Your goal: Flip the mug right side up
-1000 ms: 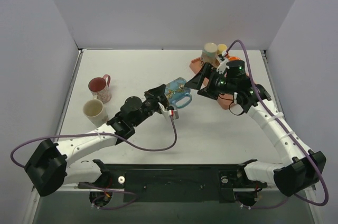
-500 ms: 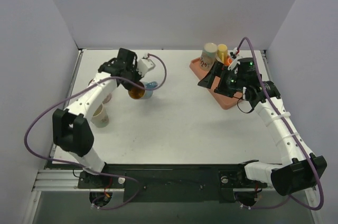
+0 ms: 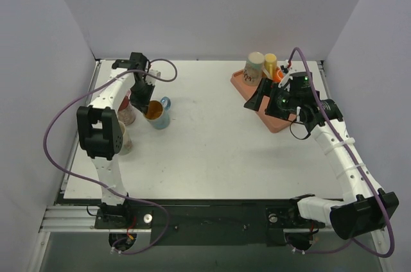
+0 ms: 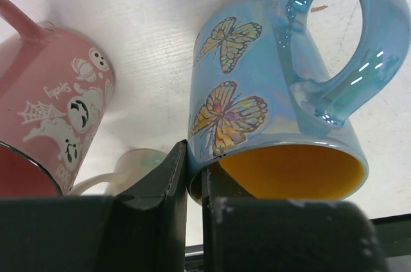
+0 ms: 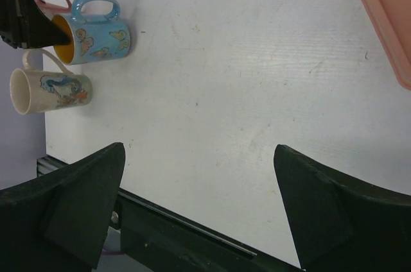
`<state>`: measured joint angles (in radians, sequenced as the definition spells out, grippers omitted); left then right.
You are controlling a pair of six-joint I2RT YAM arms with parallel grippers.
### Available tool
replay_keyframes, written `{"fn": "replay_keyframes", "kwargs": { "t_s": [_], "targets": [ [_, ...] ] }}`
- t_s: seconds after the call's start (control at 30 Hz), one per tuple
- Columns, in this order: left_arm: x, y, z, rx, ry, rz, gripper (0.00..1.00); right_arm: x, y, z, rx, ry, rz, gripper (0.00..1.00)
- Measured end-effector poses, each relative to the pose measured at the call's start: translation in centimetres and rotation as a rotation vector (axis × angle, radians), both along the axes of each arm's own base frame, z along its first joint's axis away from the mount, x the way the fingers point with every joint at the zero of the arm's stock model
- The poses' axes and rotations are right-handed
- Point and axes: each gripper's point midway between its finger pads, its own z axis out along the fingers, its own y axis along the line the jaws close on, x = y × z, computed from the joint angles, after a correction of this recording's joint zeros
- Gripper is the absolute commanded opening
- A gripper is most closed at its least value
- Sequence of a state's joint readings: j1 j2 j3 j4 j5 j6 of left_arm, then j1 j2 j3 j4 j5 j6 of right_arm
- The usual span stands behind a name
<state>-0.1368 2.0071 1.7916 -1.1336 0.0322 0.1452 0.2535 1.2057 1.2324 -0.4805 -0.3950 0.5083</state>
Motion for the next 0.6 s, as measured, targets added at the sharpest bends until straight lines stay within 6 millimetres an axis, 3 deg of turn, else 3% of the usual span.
{"fn": "replay_keyframes", "kwargs": {
  "t_s": [0.1,0.17,0.23,0.37,0.47,0.6],
  "targets": [
    [0.2,-0.1,0.3,0.001,0.027,0.043,0.08,-0.1,-0.4,-0.3,-0.019,0.007,-0.006,0.95],
    [0.7,0.0,0.0,-0.003,0.037,0.077,0.19,-0.1,-0.6,-0.5,-0.030,0.009,-0.006,0.96],
    [1.0,0.4,-0.4,-0.006,0.043,0.109,0.40,-0.1,-1.1,-0.7,-0.045,0.008,-0.010,0.96],
    [1.3,0.9,0.0,-0.008,0.038,0.139,0.61,0.5,-3.1,-1.1,-0.092,-0.001,-0.034,0.99],
    [2.2,1.0,1.2,-0.007,-0.001,0.138,0.62,1.4,-5.2,-1.7,-0.169,-0.020,-0.035,1.00],
    [3.8,1.1,3.4,-0.002,-0.084,0.122,0.62,4.2,-8.3,-3.3,-0.285,-0.044,-0.012,1.00]
  ]
}}
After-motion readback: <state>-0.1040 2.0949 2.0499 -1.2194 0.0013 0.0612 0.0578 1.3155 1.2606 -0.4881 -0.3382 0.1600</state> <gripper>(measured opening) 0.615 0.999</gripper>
